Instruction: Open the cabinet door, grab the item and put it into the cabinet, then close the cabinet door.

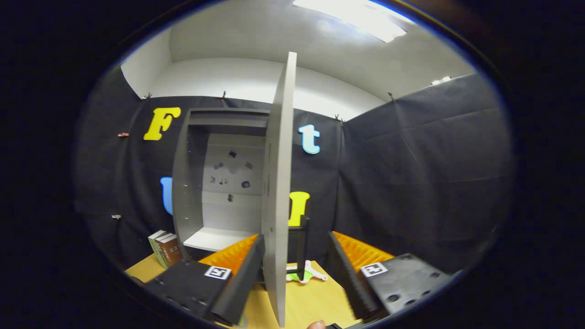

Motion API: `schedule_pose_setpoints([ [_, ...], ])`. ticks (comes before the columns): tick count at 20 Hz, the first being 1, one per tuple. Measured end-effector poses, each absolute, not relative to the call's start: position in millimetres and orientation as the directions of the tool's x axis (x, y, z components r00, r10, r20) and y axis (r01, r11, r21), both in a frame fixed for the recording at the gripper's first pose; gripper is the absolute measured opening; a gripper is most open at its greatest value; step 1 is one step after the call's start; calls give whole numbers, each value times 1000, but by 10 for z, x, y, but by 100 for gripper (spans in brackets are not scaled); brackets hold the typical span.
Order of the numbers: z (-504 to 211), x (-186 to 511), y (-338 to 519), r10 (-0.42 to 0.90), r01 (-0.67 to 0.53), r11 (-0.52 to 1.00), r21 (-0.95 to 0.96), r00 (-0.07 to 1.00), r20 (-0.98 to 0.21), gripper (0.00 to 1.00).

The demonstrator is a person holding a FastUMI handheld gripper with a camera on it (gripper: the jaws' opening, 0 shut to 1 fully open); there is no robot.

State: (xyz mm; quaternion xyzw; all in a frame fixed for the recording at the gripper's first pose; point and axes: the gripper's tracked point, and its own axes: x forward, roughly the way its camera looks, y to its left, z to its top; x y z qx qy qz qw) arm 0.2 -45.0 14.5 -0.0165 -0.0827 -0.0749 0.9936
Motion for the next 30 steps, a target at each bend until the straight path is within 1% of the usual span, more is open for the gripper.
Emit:
schedule_pose_setpoints([
  [2, 217, -63, -276, -94, 97, 995, -6, 977, 192, 95],
  [4, 186, -78, -12, -44, 43, 999, 13, 981, 191, 96],
  [6, 8, -22, 283, 9, -15, 999, 37, 989, 149, 96],
  [7, -177, 71, 386, 19, -24, 999, 48, 994, 105, 96],
  [11, -1186, 267, 679, 41, -34, 998, 50, 987, -153, 98],
  [15, -2274, 428, 991, 82, -58, 995, 76, 926, -369, 98],
  [19, -3259, 536, 1122, 89, -58, 995, 75, 844, -529, 98],
  [24, -4333, 535, 1180, 78, -26, 996, 87, 739, -669, 98],
  [30, -5179, 523, 1066, 19, 19, 999, 40, 641, -767, 98],
])
